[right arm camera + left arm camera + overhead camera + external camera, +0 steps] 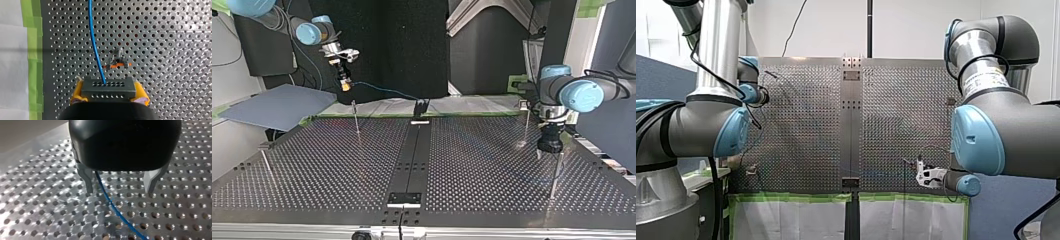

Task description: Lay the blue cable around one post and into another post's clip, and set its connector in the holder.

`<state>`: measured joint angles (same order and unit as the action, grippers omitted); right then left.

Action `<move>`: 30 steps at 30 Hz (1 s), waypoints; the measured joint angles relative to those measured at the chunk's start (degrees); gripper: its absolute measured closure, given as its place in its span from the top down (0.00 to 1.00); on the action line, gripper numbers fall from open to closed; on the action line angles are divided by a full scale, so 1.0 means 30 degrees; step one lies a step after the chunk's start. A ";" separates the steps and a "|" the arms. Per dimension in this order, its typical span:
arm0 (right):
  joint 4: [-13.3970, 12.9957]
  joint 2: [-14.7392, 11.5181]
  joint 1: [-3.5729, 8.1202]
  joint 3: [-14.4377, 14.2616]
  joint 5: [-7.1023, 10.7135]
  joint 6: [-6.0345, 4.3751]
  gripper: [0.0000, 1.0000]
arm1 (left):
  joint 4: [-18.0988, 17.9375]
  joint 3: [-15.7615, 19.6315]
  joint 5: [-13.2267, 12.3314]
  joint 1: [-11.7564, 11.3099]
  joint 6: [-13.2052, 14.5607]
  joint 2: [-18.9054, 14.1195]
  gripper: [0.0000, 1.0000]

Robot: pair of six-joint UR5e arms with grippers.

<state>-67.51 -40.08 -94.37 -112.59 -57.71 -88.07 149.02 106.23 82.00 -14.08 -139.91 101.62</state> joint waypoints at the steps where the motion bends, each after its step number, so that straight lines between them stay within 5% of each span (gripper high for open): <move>1: 0.0011 -0.0003 -0.0021 0.0018 0.0006 -0.0002 0.00 | -0.0052 0.0009 -0.0005 -0.0047 -0.0172 0.0002 0.98; 14: 0.0091 -0.0009 -0.0135 0.0049 -0.0257 -0.0002 0.00 | -0.1213 0.1020 -0.0836 -0.1178 -0.2045 -0.0168 0.98; 23: 0.0195 -0.0010 0.0002 0.0043 -0.1636 0.0037 0.00 | -0.2221 0.1993 -0.1567 -0.1424 -0.3525 -0.1486 0.98; 30: 0.0273 -0.0011 0.0095 0.0042 -0.2842 0.0026 0.00 | -0.2329 0.3231 -0.2028 -0.1572 -0.3759 -0.2850 0.98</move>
<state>-66.69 -40.11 -94.09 -112.47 -66.24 -87.99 142.04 115.92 75.91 -18.79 -151.18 93.07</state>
